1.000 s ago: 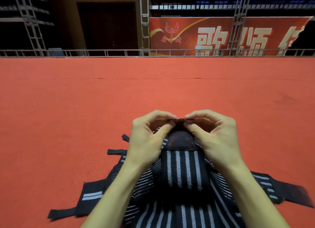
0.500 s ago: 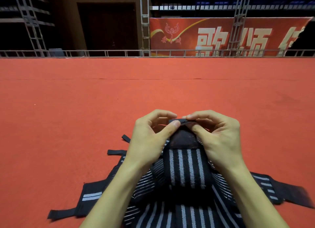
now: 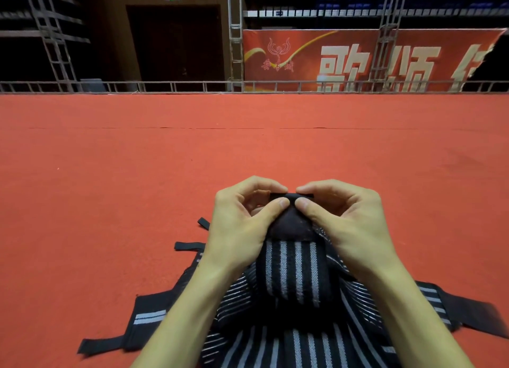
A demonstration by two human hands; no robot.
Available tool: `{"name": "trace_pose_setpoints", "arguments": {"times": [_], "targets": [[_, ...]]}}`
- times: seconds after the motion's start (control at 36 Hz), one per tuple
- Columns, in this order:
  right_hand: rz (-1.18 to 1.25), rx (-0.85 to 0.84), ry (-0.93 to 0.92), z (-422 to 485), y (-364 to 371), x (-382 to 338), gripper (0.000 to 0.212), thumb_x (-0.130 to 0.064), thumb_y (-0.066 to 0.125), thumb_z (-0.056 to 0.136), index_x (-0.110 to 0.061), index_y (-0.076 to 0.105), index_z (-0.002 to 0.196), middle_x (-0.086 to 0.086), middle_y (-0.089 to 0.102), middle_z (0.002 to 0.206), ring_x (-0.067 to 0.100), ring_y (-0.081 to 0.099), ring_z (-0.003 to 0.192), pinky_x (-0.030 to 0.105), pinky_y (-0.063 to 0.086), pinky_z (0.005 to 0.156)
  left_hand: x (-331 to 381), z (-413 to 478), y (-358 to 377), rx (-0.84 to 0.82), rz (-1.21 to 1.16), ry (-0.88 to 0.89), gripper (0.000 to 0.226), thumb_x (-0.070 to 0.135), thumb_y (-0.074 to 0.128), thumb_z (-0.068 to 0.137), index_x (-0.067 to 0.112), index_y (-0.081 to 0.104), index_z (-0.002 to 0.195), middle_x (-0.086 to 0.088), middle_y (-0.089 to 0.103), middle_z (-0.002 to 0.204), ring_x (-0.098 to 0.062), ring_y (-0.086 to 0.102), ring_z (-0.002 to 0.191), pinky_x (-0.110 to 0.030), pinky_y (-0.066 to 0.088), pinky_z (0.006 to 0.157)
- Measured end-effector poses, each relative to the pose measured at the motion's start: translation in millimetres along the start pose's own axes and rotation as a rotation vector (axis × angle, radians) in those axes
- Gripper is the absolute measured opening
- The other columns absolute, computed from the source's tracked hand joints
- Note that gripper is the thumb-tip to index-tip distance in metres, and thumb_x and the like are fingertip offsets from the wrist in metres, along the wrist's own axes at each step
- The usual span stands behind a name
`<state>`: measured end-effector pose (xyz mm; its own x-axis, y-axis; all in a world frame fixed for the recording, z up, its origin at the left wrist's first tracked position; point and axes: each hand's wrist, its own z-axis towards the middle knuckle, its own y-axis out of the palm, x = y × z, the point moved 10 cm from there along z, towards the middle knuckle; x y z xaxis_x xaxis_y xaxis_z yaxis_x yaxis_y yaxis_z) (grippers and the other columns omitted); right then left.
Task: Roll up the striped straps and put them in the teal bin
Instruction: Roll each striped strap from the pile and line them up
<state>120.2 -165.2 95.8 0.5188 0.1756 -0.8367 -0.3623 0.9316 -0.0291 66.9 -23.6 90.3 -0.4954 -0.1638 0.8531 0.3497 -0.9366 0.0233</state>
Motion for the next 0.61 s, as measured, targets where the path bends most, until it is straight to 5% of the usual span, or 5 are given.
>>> {"name": "trace_pose_setpoints", "arguments": {"times": [0.36,0.53,0.61], "targets": [[0.007,0.053,-0.027,-1.0,-6.5,-2.4,0.026,0.011,0.075,0.077,-0.016,0.074,0.078,-0.001,0.076,0.078,0.008,0.070,0.072,0.020,0.054,0.070,0.7,0.1,0.6,-0.018,0.129,0.017,0.023,-0.002,0.072,0.085,0.021,0.076,0.084,-0.002,0.076,0.083,-0.014,0.067,0.070,-0.036,0.056,0.066],[0.062,-0.029,0.074,-3.2,3.0,3.8,0.027,0.002,0.075,0.080,-0.018,0.074,0.097,0.001,0.078,0.090,0.012,0.073,0.080,0.021,0.055,0.072,7.5,0.8,-9.5,0.073,0.168,0.136,0.031,-0.002,0.075,0.082,0.029,0.074,0.083,-0.005,0.074,0.085,-0.016,0.070,0.077,-0.023,0.054,0.069],[0.021,-0.043,0.042,-2.5,7.1,0.0,0.021,0.001,0.074,0.082,-0.018,0.075,0.091,0.000,0.077,0.089,0.012,0.073,0.083,0.023,0.056,0.074,9.9,0.4,-8.4,0.069,0.213,0.172,0.014,0.015,0.072,0.080,0.028,0.074,0.084,-0.001,0.072,0.084,-0.016,0.069,0.080,-0.022,0.053,0.072]]}}
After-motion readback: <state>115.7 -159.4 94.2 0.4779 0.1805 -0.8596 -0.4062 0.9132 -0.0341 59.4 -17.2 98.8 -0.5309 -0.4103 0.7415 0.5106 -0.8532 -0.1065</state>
